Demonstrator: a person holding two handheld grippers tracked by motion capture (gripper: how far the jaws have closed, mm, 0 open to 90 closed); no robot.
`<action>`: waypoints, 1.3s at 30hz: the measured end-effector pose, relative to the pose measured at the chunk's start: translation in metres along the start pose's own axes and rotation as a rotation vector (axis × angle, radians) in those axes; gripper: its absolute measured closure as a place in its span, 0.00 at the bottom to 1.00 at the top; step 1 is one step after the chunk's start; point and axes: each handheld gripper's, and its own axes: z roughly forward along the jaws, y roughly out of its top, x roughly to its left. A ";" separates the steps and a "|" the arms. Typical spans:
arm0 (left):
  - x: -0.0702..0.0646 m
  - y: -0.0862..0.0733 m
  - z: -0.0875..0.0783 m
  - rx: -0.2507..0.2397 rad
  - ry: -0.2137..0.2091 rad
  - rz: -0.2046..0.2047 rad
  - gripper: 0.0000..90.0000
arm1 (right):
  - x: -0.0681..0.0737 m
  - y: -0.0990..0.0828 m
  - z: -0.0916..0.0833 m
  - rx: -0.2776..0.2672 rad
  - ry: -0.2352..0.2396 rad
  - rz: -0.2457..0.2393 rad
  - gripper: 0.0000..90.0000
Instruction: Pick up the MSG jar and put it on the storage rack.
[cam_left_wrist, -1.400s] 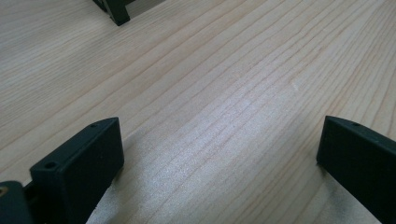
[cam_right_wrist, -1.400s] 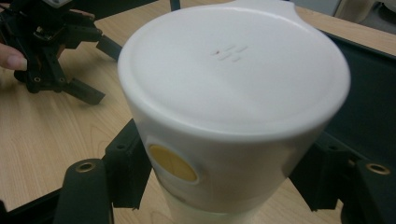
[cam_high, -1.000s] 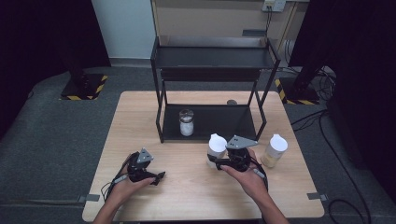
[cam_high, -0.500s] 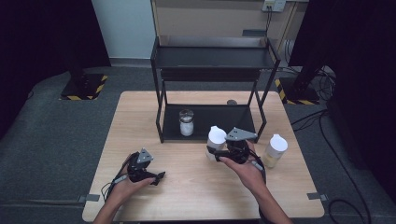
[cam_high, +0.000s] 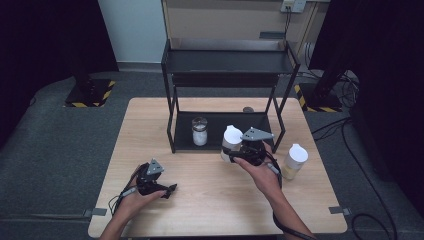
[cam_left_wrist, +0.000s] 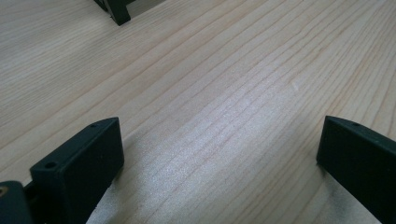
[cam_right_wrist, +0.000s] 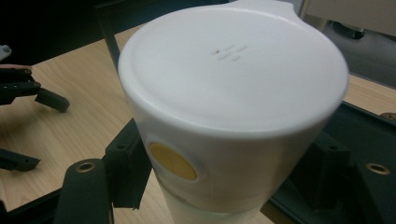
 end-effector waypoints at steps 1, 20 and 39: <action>0.000 0.000 0.000 0.000 0.000 0.000 0.00 | 0.000 0.001 0.001 0.001 -0.003 -0.002 0.35; 0.000 0.000 0.000 0.001 -0.001 0.001 0.00 | -0.008 0.016 0.021 0.002 -0.047 0.009 0.35; 0.000 0.000 0.000 0.001 -0.002 0.001 0.00 | -0.018 0.021 0.041 0.010 -0.081 0.024 0.35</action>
